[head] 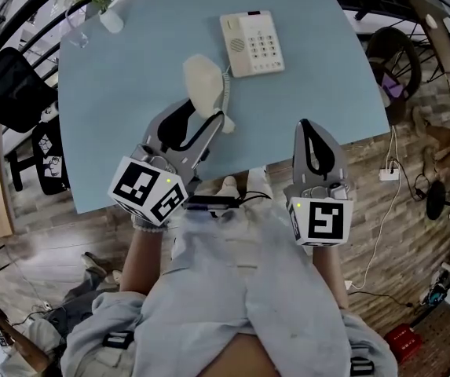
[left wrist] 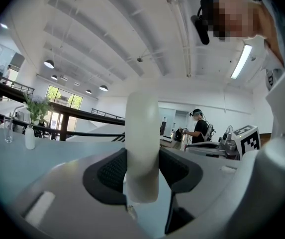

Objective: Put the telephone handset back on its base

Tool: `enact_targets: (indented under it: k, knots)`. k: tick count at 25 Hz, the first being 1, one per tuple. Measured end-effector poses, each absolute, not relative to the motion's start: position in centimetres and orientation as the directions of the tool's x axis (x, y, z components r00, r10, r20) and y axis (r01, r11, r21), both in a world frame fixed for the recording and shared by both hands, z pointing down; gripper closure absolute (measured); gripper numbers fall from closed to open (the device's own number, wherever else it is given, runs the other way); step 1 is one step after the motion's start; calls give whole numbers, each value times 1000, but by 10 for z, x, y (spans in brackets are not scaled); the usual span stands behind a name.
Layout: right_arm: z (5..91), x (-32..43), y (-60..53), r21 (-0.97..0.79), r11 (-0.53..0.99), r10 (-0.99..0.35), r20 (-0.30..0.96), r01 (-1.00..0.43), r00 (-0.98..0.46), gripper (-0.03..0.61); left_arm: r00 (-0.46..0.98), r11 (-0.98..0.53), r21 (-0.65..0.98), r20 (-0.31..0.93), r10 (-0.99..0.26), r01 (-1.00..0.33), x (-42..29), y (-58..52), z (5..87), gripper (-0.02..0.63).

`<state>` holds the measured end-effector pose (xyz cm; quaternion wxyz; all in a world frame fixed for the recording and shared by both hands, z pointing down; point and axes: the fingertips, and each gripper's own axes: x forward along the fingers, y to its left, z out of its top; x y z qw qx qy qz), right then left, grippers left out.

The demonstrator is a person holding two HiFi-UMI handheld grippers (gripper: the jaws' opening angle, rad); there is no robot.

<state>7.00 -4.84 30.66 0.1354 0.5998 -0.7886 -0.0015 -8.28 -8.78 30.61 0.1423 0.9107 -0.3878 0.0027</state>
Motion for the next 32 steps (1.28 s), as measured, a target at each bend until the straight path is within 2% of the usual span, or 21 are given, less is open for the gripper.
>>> enact_targets:
  k: [32]
  knots:
    - [339, 113, -146, 114, 412, -884, 291, -904, -366, 572, 566, -489, 307, 254, -785, -816, -42, -192, 350, 411]
